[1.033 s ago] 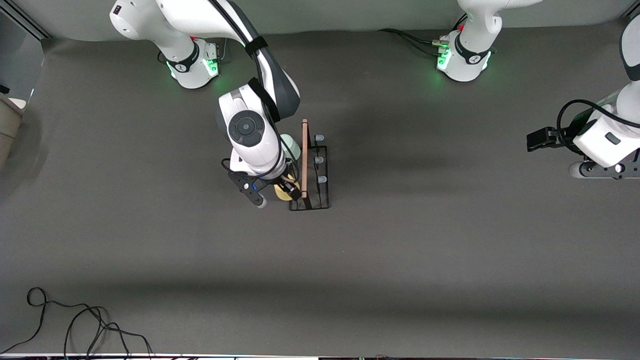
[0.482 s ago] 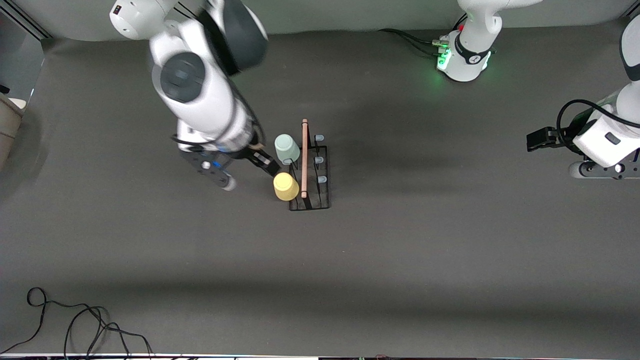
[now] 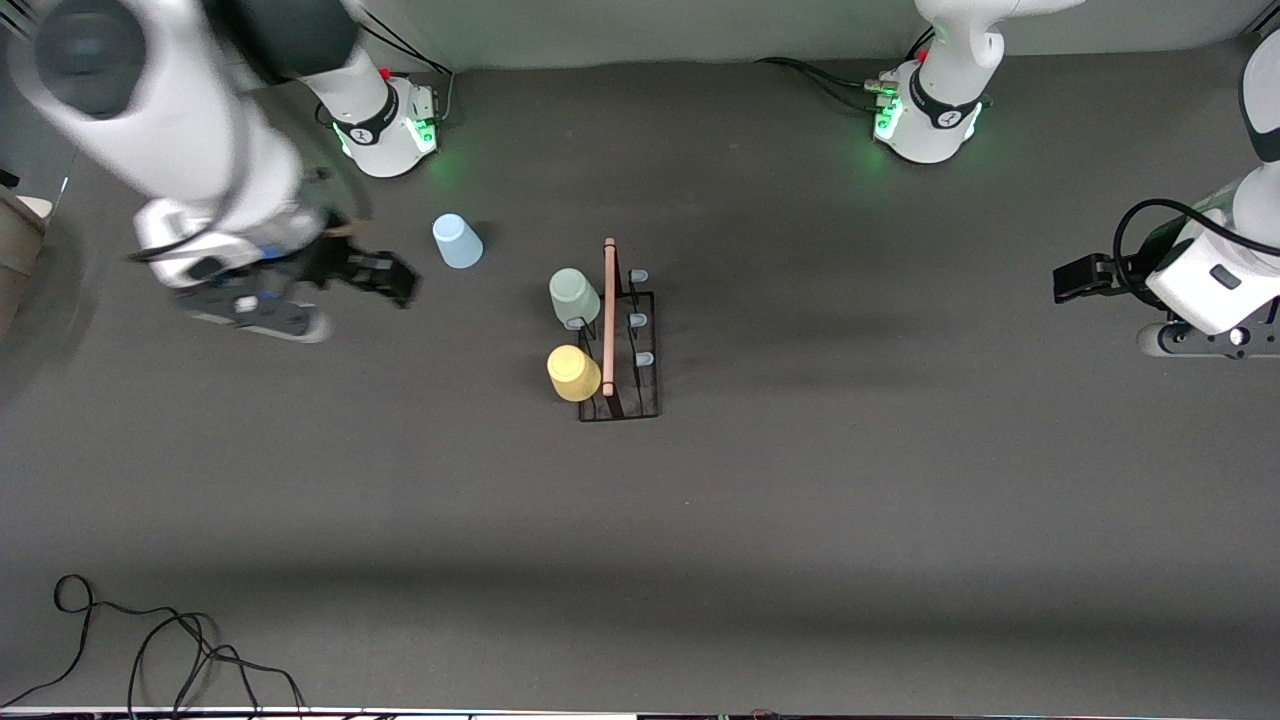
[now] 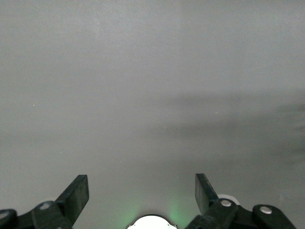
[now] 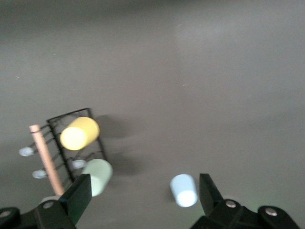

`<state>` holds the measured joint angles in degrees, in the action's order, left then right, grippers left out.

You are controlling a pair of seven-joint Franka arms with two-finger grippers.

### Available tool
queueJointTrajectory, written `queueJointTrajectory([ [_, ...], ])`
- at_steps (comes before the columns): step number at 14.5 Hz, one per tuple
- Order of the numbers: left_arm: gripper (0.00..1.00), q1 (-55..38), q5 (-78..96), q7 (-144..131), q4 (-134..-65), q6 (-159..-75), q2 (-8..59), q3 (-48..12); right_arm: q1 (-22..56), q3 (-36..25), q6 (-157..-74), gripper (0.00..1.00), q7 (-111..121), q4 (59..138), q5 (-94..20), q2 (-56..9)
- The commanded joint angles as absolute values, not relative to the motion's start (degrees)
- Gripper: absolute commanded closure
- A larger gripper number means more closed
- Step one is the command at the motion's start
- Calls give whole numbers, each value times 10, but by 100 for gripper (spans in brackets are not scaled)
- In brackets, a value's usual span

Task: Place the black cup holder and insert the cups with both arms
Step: 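Release the yellow cup and move the right gripper toward the blue cup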

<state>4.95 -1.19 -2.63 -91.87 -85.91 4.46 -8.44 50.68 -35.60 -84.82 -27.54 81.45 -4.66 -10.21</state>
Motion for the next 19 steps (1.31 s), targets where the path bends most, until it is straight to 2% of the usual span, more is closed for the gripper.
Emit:
queueJointTrajectory([
  [1, 1, 54, -11, -17, -934, -859, 26, -85, 370, -244, -853, 0, -171, 867, -4, -39],
  [3, 1, 54, -11, -17, -934, -858, 26, -86, 245, -158, -853, 0, -99, 867, 3, -34],
  [5, 1, 54, -10, -17, -934, -858, 26, -86, 152, -103, -853, 0, -38, 867, 4, -31],
  [10, 1, 54, -10, -17, -934, -858, 26, -86, -9, -4, -860, 0, 27, 868, 4, -33],
  [19, 1, 54, -10, -17, -934, -858, 26, -85, -7, -4, -859, 0, 27, 865, 4, -36],
])
